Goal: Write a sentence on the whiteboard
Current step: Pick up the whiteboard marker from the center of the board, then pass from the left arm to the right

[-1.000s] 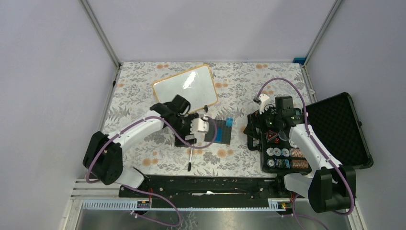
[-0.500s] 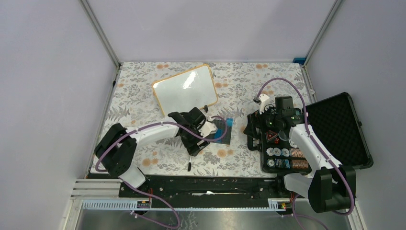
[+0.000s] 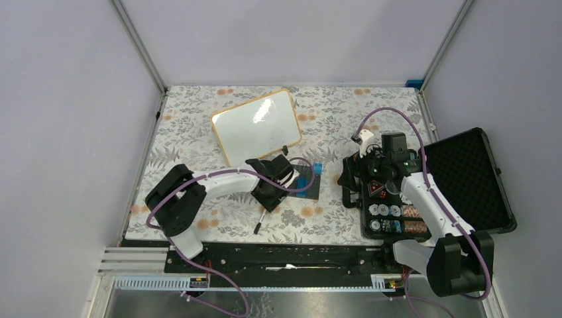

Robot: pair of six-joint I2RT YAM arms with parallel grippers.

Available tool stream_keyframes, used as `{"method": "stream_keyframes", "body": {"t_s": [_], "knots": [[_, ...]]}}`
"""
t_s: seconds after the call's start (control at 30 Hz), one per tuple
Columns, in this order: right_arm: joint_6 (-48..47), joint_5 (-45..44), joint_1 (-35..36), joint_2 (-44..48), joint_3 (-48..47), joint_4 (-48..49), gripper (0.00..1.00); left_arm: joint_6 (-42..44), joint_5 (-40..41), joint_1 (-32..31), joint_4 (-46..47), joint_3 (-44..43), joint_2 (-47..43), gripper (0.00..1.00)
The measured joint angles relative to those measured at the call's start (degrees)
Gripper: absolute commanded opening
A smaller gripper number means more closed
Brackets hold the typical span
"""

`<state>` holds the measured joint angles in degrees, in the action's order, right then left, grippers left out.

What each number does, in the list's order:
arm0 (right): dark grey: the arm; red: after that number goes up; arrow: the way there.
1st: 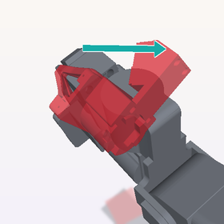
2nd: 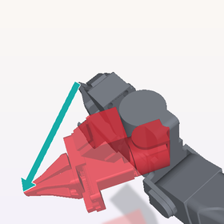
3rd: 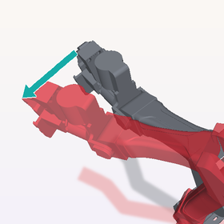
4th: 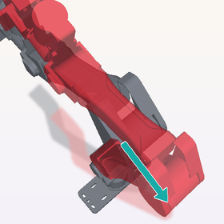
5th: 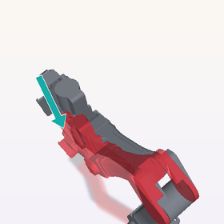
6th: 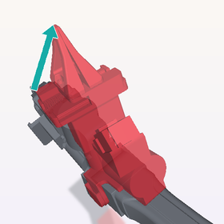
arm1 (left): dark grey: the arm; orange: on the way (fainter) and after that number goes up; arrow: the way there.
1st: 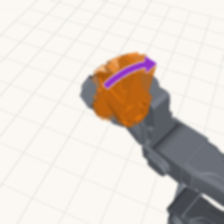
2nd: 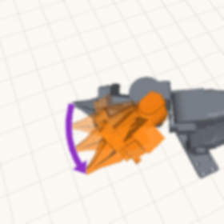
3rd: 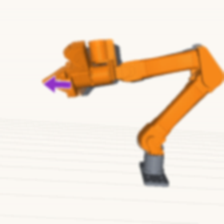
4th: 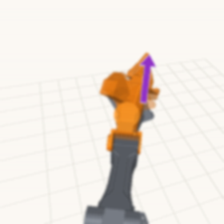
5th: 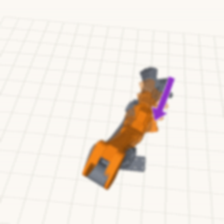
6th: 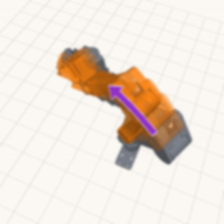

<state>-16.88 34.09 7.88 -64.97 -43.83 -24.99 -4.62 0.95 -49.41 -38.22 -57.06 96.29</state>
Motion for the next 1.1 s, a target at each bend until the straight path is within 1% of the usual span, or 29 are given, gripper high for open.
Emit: {"method": "stream_keyframes", "body": {"t_s": [0.13,0.17,0.2,0.33,0.43,0.53,0.67,0.77,0.9,0.93,1.1], "knots": [[0.0,0.0,0.0,0.0,0.0,0.0,0.99,-1.0,0.9,-0.1,0.5,-0.9,0.9,0.08],[0.0,0.0,0.0,0.0,0.0,0.0,0.99,-0.9,1.0,0.0,0.9,-1.1,1.1,0.02],[0.0,0.1,0.0,0.0,0.0,0.0,0.99,-0.6,1.1,0.1,1.1,-1.2,1.2,0.00],[0.5,1.7,0.0,0.0,0.0,0.0,0.99,0.7,1.0,0.8,0.9,-1.9,1.4,0.00],[1.7,3.8,0.4,-0.6,-0.9,0.0,0.99,3.3,-0.1,2.4,-0.2,-4.0,1.4,0.00],[4.4,7.2,1.7,-1.4,-3.1,0.1,0.99,7.1,-4.4,3.9,-0.7,-7.0,-1.0,0.00],[11.9,13.8,3.5,-1.8,-5.4,3.3,0.99,11.7,-12.0,4.3,-0.8,-10.2,-9.2,0.00],[19.3,17.9,5.5,-3.0,-5.9,7.6,0.89,14.6,-17.9,4.2,-1.2,-14.2,-14.2,0.00],[28.7,21.1,9.2,-5.7,-6.0,12.1,0.76,16.9,-23.6,3.9,-1.6,-18.5,-15.6,0.00],[31.4,21.6,10.6,-6.6,-6.4,12.9,0.73,17.3,-24.5,3.8,-1.9,-18.6,-15.5,0.00],[37.2,23.1,15.2,-8.7,-9.2,15.1,0.67,18.3,-26.8,3.5,-4.5,-18.6,-14.5,0.00]]}}
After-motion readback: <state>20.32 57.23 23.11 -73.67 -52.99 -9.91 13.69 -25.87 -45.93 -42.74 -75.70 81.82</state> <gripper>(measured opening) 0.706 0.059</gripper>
